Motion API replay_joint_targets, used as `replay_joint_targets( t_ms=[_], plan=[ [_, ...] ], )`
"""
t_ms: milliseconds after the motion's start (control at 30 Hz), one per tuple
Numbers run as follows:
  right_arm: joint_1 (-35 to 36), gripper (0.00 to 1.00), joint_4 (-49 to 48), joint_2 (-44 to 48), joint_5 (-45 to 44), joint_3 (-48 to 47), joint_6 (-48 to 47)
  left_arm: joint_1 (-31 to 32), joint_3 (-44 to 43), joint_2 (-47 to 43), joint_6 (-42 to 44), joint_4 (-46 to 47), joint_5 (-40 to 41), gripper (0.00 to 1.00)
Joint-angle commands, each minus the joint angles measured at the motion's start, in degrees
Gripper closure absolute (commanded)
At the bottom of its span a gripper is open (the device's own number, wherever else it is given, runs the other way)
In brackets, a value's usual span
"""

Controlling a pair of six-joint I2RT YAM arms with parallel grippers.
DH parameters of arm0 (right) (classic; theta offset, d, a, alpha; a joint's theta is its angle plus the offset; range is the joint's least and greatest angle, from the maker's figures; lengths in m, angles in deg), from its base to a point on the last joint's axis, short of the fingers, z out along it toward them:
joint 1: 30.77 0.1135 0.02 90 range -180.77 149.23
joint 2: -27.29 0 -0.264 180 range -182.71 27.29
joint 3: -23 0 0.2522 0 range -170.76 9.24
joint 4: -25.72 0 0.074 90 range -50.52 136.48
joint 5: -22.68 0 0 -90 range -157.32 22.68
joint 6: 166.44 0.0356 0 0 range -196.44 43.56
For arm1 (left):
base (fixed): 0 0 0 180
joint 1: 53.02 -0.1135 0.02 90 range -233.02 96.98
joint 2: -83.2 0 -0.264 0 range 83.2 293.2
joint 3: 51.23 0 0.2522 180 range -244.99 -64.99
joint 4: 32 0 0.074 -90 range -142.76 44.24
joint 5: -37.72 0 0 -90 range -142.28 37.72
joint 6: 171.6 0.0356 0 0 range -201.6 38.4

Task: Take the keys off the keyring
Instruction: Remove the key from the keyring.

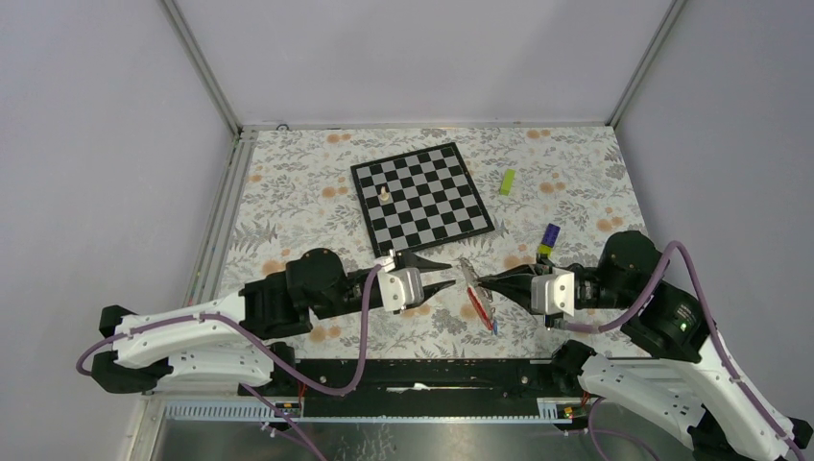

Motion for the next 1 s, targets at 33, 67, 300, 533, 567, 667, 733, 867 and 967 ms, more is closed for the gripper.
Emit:
replay_joint_targets(
  t_ms=[33,67,300,533,567,667,733,867,967],
  plan=[
    [-0.01,1.0,-3.64,0.86,3.09,-1.31,0.96,0.23,-0.72,0.42,-0.55,5.05,-4.53,0.7],
    [0.01,1.0,-4.52,0.97,3.16,-0.96,1.92,0.23,-0.98,0.65,-0.43,5.09,-5.09,0.71],
    [-0.05,1.0,-9.04,1.62,4.07,1.26,6.16,0.23,-2.36,2.07,-0.15,4.4,-9.84,0.7],
    [-0.01,1.0,-10.16,1.36,5.88,1.89,7.77,0.23,-2.6,2.47,0.11,5.79,-8.15,0.68],
    [-0.06,1.0,-10.48,1.31,5.97,2.06,7.99,0.23,-2.52,2.4,0.2,6.77,-7.68,0.68],
    [-0.01,1.0,-11.44,1.42,6.42,2.58,8.84,0.23,-2.26,2.31,0.35,8.04,-6.54,0.68],
    [0.0,1.0,-11.92,1.51,6.52,2.91,9.22,0.23,-2.3,2.23,0.3,8.5,-6.51,0.68],
    [-0.08,1.0,-13.12,1.52,6.29,3.52,10.11,0.23,-2.46,2.43,0.05,9.04,-7.61,0.67],
    [0.04,1.0,-13.71,1.53,6.26,3.79,10.54,0.23,-2.61,2.76,-0.14,9.09,-8.46,0.67]
  ],
)
